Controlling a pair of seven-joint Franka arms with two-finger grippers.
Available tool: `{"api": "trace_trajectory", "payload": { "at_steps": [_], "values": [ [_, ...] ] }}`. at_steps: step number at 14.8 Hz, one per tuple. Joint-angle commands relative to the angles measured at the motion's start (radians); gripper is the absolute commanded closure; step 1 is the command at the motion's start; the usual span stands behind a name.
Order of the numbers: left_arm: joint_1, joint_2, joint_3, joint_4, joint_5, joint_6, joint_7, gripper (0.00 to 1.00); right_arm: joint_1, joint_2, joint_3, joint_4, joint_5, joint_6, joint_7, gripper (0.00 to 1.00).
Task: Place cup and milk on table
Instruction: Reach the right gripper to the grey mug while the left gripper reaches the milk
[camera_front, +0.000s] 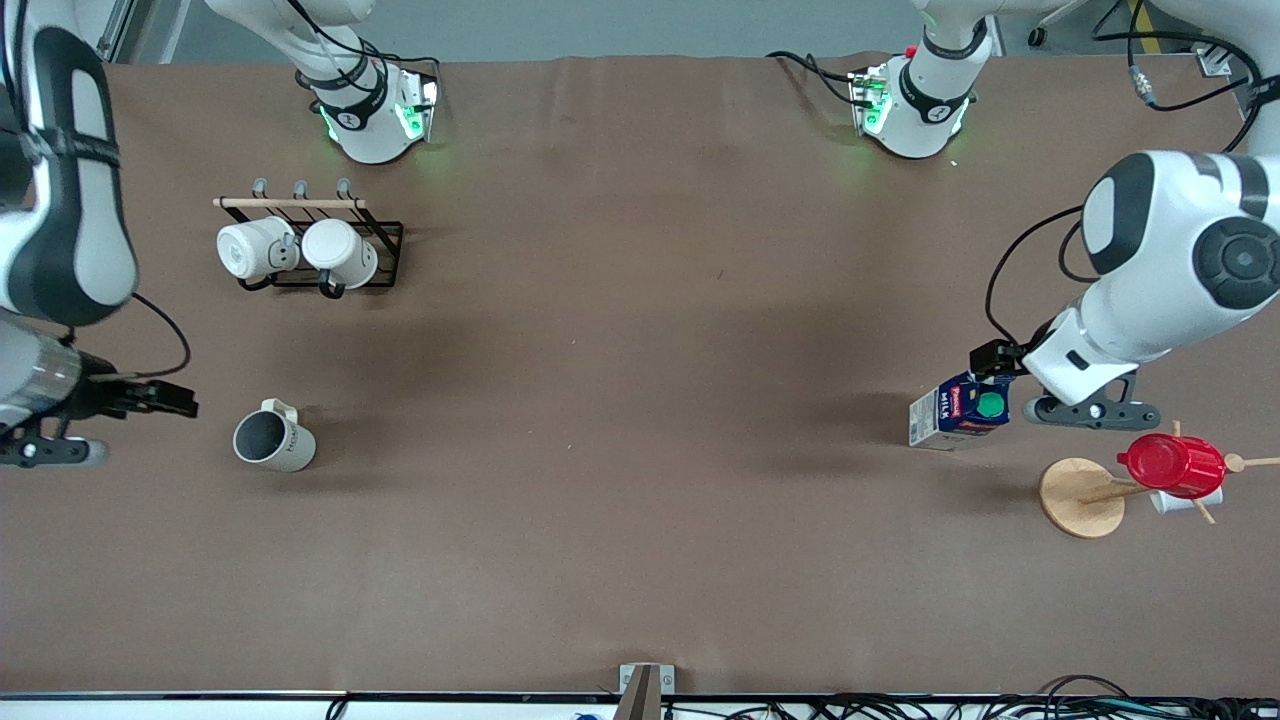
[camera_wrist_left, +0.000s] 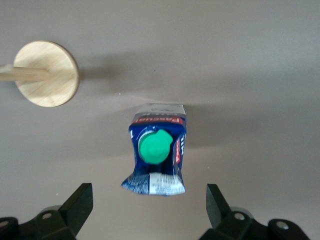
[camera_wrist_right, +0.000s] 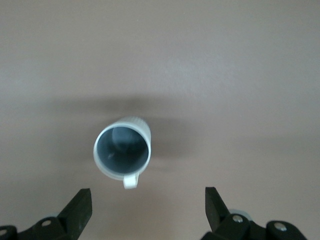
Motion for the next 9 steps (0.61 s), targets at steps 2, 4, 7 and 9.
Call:
{"api": "trace_trajectory", "payload": {
  "at_steps": [2,4,7,9],
  "values": [
    [0.000,0.046,0.003,-0.017,0.023,0.043,-0.002,0.00,0.006,0.025,0.011,-0.157,0.020,0.239,-0.019,0.00],
    [0.012,0.066,0.001,-0.027,0.021,0.069,-0.002,0.00,0.019,0.045,0.011,-0.174,0.020,0.258,-0.040,0.00],
    [0.013,0.094,0.001,-0.025,0.021,0.088,-0.002,0.04,0.012,0.077,0.011,-0.181,0.020,0.295,-0.111,0.00],
    [0.013,0.108,0.001,-0.021,0.021,0.088,-0.004,0.24,0.012,0.101,0.011,-0.206,0.020,0.367,-0.114,0.00]
  ]
}}
